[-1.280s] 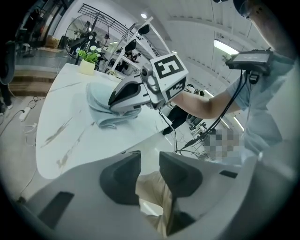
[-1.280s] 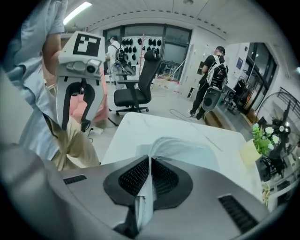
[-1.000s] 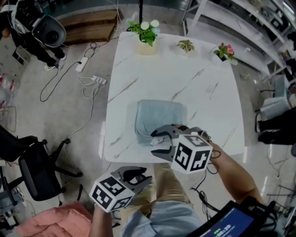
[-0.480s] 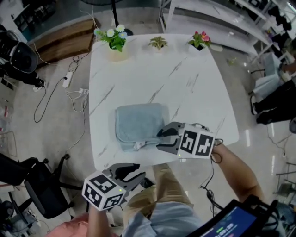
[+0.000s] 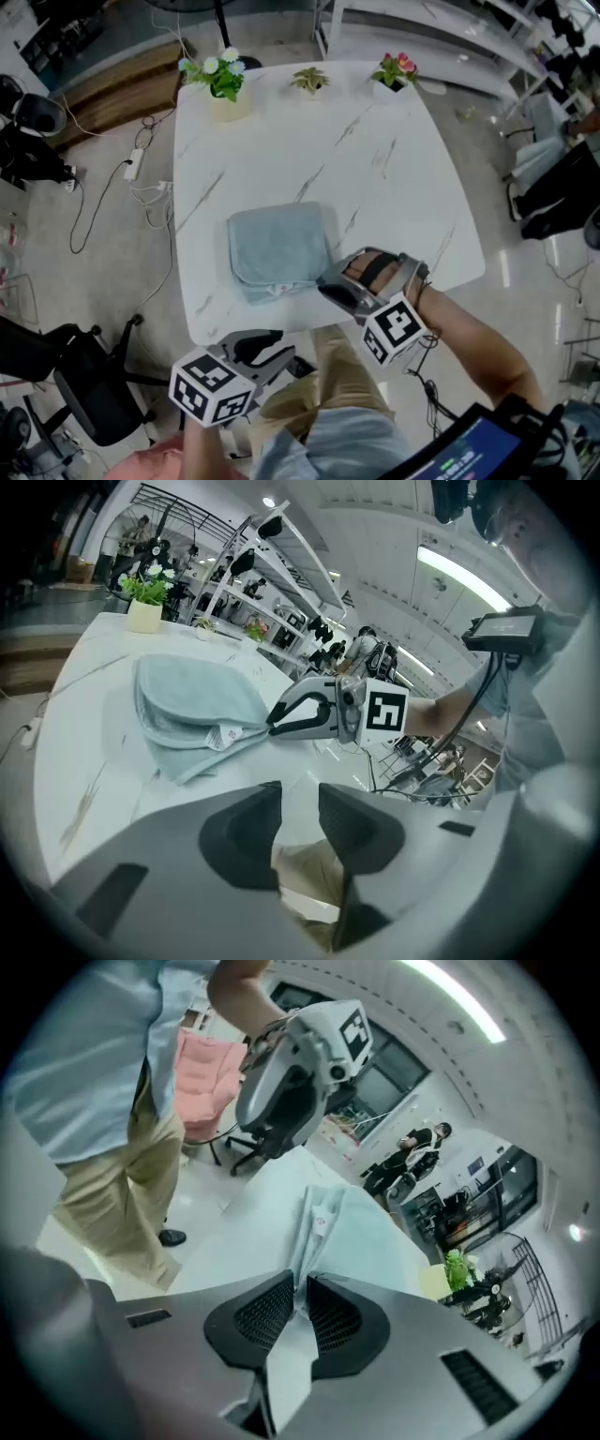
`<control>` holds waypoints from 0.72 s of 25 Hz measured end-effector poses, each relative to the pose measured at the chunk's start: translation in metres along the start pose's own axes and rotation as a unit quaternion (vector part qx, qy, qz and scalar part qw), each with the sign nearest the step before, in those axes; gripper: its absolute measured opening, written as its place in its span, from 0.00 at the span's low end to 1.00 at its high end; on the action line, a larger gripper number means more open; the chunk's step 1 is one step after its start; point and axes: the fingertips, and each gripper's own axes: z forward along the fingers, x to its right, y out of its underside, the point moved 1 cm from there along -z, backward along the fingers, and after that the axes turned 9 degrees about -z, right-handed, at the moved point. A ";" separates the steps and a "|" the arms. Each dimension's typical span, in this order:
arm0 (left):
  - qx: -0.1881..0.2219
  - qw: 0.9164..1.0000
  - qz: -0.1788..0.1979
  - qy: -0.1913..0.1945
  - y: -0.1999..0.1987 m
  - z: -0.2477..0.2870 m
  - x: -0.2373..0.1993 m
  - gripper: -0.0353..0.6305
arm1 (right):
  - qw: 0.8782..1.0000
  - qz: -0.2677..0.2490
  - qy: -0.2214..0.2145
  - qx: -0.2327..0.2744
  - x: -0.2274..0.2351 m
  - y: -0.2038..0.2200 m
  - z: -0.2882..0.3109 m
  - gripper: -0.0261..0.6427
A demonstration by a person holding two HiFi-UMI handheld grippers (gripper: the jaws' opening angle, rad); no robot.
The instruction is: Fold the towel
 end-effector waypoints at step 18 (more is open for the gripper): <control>0.303 0.938 0.026 -0.166 -0.097 -0.095 0.043 0.16 | 0.902 0.398 0.138 0.094 0.073 -0.030 -0.113 0.28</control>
